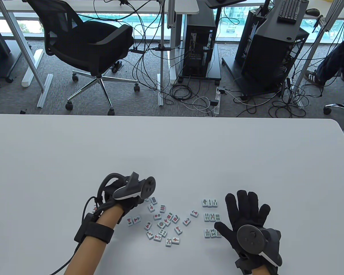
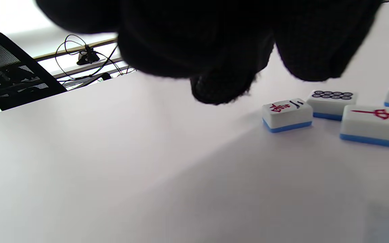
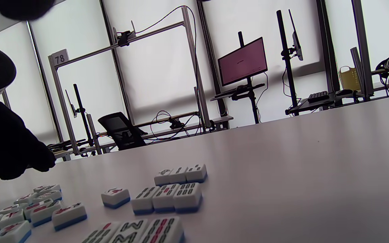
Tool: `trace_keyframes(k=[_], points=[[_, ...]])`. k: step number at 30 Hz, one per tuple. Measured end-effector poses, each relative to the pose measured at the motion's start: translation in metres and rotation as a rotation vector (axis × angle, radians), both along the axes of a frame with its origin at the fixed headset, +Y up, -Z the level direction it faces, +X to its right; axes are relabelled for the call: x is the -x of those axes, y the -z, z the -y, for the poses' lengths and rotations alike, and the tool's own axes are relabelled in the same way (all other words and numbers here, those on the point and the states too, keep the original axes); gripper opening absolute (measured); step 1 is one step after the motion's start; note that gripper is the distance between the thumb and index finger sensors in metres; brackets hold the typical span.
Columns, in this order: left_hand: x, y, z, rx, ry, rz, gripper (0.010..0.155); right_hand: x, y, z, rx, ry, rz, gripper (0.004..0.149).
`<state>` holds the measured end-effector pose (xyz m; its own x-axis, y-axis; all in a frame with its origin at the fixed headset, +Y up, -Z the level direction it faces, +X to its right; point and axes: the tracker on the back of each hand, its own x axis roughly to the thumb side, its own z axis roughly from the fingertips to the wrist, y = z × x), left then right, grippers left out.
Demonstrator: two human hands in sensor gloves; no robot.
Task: Mahjong suit sorting
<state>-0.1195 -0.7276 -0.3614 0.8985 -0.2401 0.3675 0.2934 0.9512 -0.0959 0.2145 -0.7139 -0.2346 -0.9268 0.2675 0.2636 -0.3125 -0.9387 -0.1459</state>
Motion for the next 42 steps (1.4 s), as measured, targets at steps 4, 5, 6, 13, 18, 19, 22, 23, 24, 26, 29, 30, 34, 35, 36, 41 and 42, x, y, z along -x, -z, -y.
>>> trace_keyframes(k=[4,5,6,13,18,19,22,23,24,26,29,30,34,35,36,41,42], points=[[-0.012,0.004,0.008,-0.004,0.043,0.013,0.056,0.000,0.000,0.000,0.002,0.000,0.000,0.085],[-0.014,0.005,0.011,0.003,0.053,0.012,0.054,0.000,0.000,0.000,0.003,-0.002,0.001,0.085],[-0.014,0.005,0.013,0.005,0.066,0.008,0.053,-0.001,0.000,0.000,0.004,-0.006,0.004,0.085],[-0.012,0.007,0.022,0.038,0.047,-0.020,0.049,-0.001,0.000,0.000,0.007,-0.011,0.008,0.084],[-0.004,0.007,0.023,0.058,0.104,-0.103,0.049,-0.001,0.000,0.000,0.009,-0.014,0.010,0.084],[0.000,0.007,0.022,0.088,0.107,-0.130,0.049,-0.001,0.000,0.001,0.011,-0.013,0.009,0.084],[0.007,0.006,0.015,0.117,0.070,-0.159,0.051,0.000,0.000,0.001,0.015,-0.014,0.005,0.084],[0.008,0.005,0.012,0.110,0.053,-0.155,0.050,0.000,0.000,0.001,0.014,-0.015,0.005,0.084],[0.009,0.004,0.009,0.091,0.042,-0.148,0.051,0.000,0.000,0.001,0.015,-0.015,0.004,0.084],[0.007,0.000,0.006,0.074,0.052,-0.104,0.056,0.000,0.000,0.001,0.015,-0.016,0.004,0.084],[0.000,-0.006,0.010,0.067,0.136,-0.030,0.064,0.001,0.000,0.001,0.017,-0.019,0.003,0.084],[-0.002,-0.008,0.012,0.052,0.157,-0.017,0.065,0.001,0.000,0.001,0.017,-0.019,0.003,0.084],[-0.009,-0.008,0.024,0.014,0.215,0.044,0.061,0.001,0.000,0.002,0.022,-0.019,0.003,0.084],[-0.009,-0.008,0.025,0.015,0.215,0.046,0.059,0.001,0.001,0.002,0.022,-0.018,0.003,0.083],[-0.010,-0.008,0.026,0.014,0.213,0.052,0.058,0.001,0.001,0.002,0.021,-0.015,0.003,0.083],[-0.010,-0.006,0.029,0.012,0.198,0.065,0.057,0.000,0.001,0.002,0.023,-0.009,0.004,0.083],[-0.008,-0.006,0.030,0.017,0.194,0.067,0.056,0.000,0.001,0.002,0.023,-0.008,0.004,0.083]])
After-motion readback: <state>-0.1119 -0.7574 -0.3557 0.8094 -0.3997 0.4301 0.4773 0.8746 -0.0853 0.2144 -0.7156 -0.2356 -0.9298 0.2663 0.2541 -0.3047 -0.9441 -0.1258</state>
